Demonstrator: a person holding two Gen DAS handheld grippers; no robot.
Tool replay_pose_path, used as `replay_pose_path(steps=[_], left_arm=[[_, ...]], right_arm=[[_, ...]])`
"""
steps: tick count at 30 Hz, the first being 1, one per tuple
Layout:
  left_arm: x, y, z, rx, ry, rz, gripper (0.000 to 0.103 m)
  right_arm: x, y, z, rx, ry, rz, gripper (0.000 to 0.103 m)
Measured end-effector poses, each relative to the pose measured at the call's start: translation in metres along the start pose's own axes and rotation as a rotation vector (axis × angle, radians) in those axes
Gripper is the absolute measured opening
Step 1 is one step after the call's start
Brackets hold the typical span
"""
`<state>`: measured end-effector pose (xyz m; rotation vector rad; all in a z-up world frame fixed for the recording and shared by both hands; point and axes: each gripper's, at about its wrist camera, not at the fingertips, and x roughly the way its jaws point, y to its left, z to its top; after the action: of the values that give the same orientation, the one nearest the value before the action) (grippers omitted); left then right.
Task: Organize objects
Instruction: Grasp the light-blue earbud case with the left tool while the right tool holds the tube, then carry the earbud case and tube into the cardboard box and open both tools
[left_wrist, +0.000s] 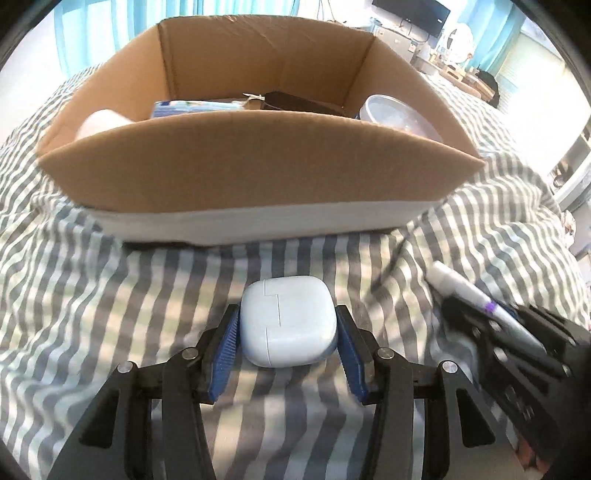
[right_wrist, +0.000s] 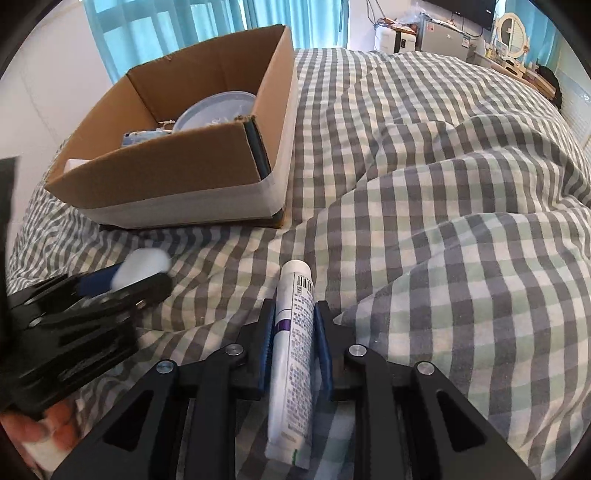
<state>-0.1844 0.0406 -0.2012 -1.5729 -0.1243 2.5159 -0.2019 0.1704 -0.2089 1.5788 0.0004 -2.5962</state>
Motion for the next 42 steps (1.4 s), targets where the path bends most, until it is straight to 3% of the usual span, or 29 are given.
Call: replay_pose_path(steps=[7, 15, 25, 34, 42], left_arm=[[-0.020, 0.014, -0.011, -0.015, -0.013, -0.007, 0.051], [-0.052, 0.029, -0.037, -0.041, -0.041, -0.002, 0.051], [-0.099, 0.025, -0.032, -0.035, -0.134, 0.009, 0.051], [-0.142, 0.014, -0.013, 0.001, -0.225, 0.030, 0.051], [-0.167, 0.015, 0.029, 0.033, -0.294, 0.043, 0.051]], right_arm=[[-0.011, 0.011, -0.003, -0.020, -0.050, -0.016, 0.020], [-0.049, 0.027, -0.003, -0.018, -0.123, 0.048, 0.020], [-0.111, 0.038, -0.008, -0.066, -0.229, 0.083, 0.020], [-0.159, 0.049, -0.004, -0.120, -0.318, 0.111, 0.020], [-0.183, 0.060, 0.032, -0.170, -0.377, 0.124, 0.020]])
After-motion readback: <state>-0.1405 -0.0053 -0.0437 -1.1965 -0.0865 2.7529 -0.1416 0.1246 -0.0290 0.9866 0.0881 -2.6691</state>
